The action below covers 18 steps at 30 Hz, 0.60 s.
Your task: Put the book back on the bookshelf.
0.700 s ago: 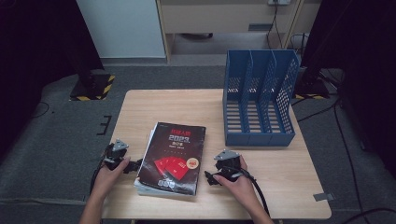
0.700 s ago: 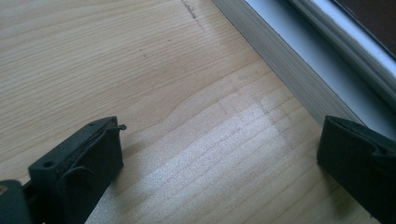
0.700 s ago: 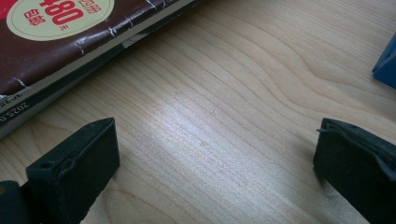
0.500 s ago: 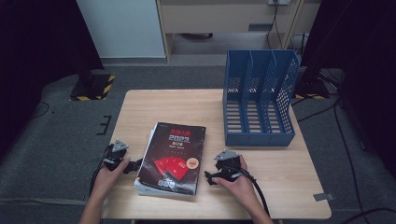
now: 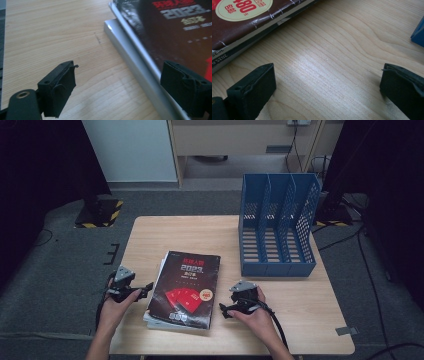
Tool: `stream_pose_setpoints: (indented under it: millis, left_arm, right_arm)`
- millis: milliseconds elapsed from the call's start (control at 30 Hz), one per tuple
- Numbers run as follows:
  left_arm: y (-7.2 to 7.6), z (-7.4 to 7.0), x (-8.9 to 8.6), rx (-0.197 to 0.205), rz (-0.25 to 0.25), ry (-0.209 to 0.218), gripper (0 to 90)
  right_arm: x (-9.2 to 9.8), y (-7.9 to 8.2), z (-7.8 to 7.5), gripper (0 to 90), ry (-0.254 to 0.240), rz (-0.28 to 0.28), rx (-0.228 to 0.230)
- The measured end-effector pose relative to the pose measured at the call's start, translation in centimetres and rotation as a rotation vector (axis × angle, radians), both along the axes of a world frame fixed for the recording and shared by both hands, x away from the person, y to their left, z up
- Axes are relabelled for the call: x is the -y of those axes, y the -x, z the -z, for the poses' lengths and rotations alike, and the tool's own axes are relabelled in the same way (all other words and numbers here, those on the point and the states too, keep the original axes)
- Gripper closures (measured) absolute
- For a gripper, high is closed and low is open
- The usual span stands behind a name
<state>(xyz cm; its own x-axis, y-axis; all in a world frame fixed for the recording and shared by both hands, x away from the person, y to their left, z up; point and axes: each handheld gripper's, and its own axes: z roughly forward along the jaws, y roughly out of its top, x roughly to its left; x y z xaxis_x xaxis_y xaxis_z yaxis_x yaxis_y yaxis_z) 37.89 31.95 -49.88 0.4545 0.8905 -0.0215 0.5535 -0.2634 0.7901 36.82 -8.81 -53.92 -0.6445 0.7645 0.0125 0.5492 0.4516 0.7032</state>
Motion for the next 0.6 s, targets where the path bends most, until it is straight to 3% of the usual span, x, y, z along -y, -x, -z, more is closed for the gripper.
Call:
stream_pose_setpoints:
  millis: [167,367,600]
  left_arm:
    - [0.6,-0.8,1.5,0.021,0.046,0.018,16.3]
    - [0.8,-0.9,3.0,0.011,0.077,-0.006,20.6]
    - [0.7,-0.7,4.0,0.015,0.092,-0.033,23.5]
  right_arm:
    - [0.0,0.0,0.0,1.9,-0.005,0.007,-0.003]
    - [0.2,-0.2,-0.3,8.3,-0.006,0.005,0.008]
    - [-0.3,0.3,-2.3,11.3,-0.071,-0.023,0.061]
